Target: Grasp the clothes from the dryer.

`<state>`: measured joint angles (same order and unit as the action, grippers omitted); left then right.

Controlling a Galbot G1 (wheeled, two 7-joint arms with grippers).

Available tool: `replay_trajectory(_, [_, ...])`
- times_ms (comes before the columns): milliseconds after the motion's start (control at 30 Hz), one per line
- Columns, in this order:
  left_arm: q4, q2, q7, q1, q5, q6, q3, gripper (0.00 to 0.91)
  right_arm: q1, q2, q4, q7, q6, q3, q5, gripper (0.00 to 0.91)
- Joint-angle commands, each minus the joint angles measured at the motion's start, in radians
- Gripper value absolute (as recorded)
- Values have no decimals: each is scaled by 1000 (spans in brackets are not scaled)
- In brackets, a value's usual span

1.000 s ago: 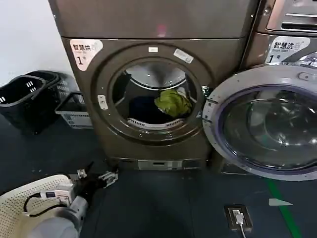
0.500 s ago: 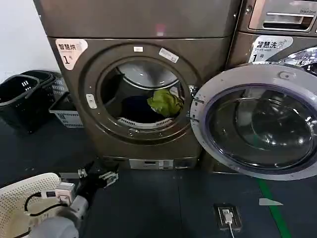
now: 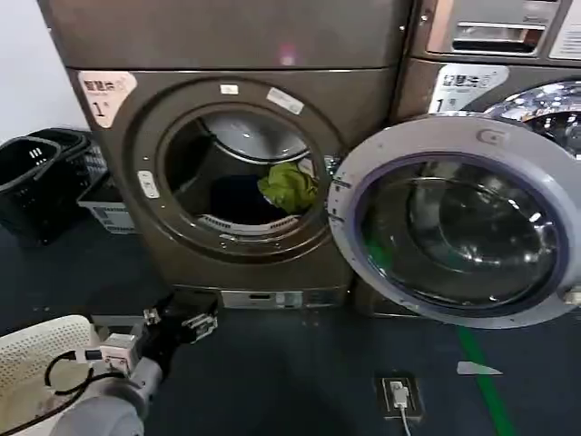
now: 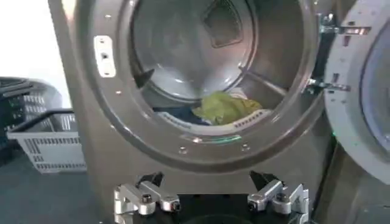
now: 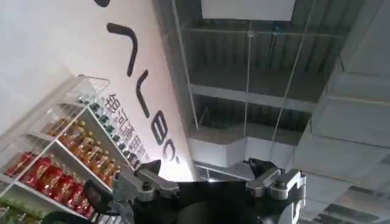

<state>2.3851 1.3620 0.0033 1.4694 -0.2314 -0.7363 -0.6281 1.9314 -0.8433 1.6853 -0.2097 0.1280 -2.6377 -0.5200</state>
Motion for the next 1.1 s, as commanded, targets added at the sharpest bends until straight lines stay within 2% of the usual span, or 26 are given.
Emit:
replay_trajectory(33, [-4,-3,1,-6,4,-49,8,907,0,0,0,-2,-4,0,-4,907])
replay_trajectory(1100, [-24,-3,2,-49,6,-49,34,907,25,-23,24,-15,-32,-22,-74,907])
